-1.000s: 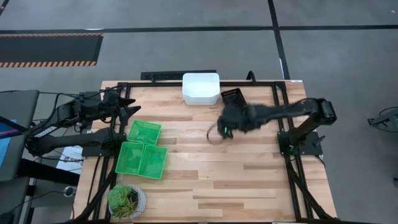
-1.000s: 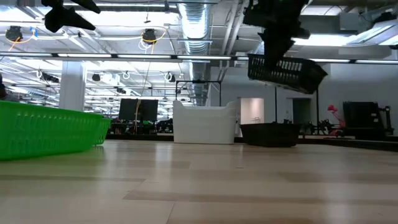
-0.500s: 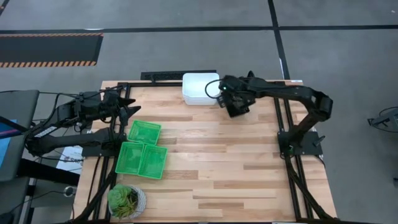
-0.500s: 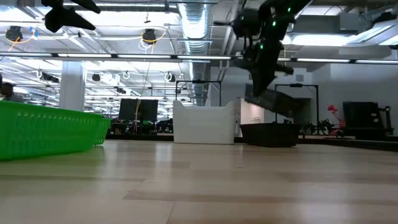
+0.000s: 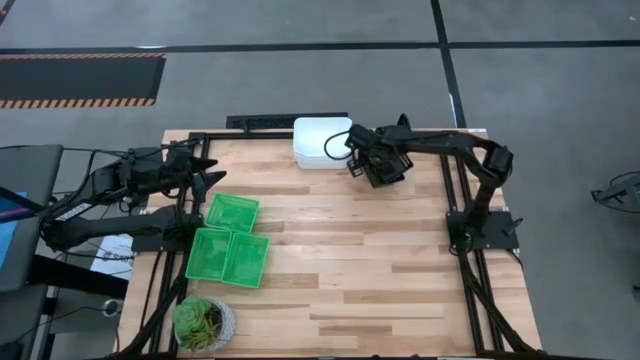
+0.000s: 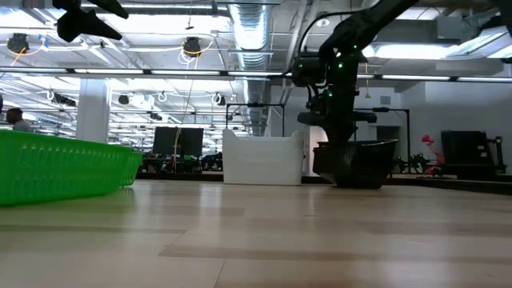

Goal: Stack baskets by color
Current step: Stack the bottom black bin into the top black bin, then move the top green bin to the center of the table

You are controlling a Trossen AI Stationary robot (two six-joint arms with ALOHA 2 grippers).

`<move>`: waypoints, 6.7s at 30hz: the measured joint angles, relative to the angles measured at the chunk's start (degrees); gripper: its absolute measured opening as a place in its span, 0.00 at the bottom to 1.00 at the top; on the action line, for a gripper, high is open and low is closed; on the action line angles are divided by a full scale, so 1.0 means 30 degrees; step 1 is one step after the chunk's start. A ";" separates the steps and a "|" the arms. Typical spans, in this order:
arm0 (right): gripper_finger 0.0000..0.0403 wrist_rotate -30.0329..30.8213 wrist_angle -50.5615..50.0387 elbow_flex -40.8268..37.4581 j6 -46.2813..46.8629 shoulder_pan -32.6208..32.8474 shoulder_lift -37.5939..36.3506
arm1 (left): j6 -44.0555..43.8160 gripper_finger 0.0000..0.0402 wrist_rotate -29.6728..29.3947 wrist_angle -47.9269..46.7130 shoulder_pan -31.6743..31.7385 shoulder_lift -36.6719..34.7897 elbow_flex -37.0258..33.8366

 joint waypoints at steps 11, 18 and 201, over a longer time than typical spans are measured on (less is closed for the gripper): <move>0.15 -0.0528 0.0172 0.0008 0.0708 -0.0305 0.0127 | 0.0026 0.64 0.0000 0.0000 -0.0003 0.0000 0.0000; 0.19 -0.0943 0.0247 0.0725 0.0882 0.0032 0.0129 | 0.0097 0.64 0.0000 0.0002 -0.0004 0.0000 0.0000; 0.19 0.3919 -0.0315 -0.3453 0.7876 1.5109 -0.6641 | 0.3733 0.64 0.3189 1.8289 -0.0833 2.2119 -0.0533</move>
